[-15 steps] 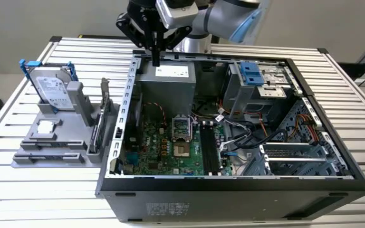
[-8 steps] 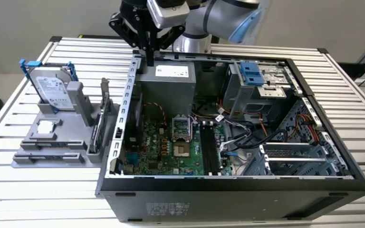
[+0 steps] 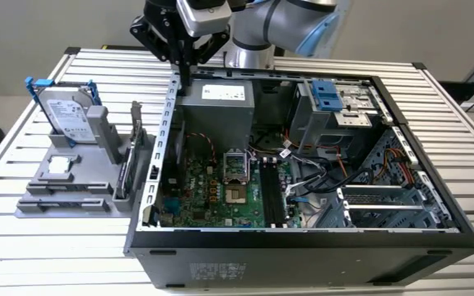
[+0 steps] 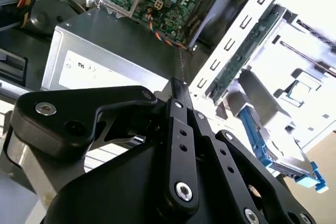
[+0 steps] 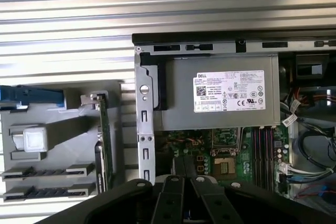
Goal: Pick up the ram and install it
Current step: 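Reach for the ram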
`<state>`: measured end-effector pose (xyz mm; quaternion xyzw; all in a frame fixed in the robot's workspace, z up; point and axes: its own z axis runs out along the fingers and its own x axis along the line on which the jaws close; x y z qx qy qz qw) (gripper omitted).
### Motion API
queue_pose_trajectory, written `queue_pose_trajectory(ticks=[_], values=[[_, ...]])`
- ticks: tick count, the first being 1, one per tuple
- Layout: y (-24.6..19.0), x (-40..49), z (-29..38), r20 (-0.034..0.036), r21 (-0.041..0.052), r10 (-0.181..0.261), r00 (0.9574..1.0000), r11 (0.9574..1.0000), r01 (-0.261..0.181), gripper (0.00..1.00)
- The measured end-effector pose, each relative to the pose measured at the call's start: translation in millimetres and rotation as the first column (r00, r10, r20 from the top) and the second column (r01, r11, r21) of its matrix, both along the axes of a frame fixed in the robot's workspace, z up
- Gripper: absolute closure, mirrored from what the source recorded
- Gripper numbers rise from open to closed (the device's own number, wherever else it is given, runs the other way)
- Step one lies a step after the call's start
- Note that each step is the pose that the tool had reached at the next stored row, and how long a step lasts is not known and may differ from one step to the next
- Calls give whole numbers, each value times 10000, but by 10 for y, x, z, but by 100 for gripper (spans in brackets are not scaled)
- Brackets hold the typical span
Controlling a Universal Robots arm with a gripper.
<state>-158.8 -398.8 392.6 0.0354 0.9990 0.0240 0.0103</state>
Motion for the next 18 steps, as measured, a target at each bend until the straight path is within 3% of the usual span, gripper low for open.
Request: queue_pose_trajectory(ticks=[18], values=[[0,-283,0,0,0,-1,10000,10000,1,100]])
